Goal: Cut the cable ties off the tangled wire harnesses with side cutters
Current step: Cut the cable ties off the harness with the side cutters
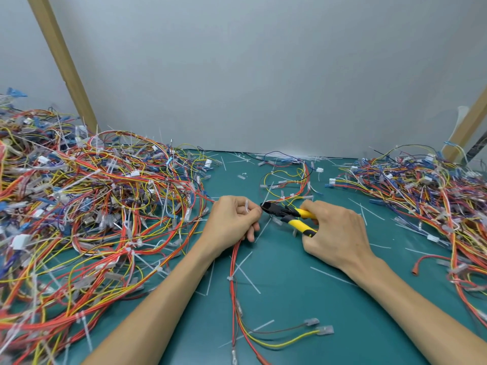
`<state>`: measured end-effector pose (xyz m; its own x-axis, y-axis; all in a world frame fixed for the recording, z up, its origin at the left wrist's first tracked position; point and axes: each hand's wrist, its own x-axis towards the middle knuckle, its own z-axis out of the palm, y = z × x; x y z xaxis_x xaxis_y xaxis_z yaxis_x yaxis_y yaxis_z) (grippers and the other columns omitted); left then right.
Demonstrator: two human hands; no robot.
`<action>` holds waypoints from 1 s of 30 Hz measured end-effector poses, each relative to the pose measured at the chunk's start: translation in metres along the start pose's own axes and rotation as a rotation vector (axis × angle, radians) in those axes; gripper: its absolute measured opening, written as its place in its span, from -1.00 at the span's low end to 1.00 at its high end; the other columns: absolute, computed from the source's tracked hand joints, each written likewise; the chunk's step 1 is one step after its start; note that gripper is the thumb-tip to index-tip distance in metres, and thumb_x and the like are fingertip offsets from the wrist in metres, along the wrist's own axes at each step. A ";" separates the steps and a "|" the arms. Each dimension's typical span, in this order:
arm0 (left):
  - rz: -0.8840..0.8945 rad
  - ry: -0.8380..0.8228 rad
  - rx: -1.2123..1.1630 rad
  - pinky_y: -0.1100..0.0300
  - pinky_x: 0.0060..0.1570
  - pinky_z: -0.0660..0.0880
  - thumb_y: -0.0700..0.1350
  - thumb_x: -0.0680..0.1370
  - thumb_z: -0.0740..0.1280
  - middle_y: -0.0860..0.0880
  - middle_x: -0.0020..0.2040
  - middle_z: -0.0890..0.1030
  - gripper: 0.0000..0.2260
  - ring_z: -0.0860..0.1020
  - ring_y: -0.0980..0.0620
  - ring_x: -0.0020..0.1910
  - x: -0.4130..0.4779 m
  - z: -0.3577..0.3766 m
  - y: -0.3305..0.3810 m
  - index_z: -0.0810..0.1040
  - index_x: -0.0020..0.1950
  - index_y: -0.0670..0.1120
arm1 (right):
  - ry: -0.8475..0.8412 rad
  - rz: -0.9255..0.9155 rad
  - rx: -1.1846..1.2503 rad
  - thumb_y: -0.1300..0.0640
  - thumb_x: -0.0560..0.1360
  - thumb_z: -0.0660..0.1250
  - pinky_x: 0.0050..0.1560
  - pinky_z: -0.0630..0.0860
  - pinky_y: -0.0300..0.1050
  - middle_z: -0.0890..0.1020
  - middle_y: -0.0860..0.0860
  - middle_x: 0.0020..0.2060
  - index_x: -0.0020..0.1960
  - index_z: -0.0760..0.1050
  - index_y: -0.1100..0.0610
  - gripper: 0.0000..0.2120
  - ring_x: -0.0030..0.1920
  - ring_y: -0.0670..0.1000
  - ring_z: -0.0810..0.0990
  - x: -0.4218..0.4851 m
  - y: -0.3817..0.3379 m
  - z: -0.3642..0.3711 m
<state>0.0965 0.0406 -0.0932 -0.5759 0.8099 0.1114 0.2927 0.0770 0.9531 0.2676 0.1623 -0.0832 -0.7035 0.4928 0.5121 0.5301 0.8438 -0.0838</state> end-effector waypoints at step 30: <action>0.051 0.014 0.044 0.33 -0.46 0.39 -0.08 0.54 0.40 -0.01 -0.43 0.61 -0.88 0.51 0.05 -0.57 -0.001 0.005 0.001 0.63 -0.15 -0.10 | 0.213 0.495 0.766 0.03 0.27 0.28 -0.30 0.45 0.02 0.50 0.13 -0.43 -0.25 0.49 0.12 -0.83 -0.35 0.17 0.42 0.010 0.025 0.005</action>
<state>0.1009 0.0427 -0.0938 -0.5699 0.8052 0.1638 0.3548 0.0613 0.9330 0.2712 0.1889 -0.0846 -0.3391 0.8479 0.4075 0.2363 0.4960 -0.8355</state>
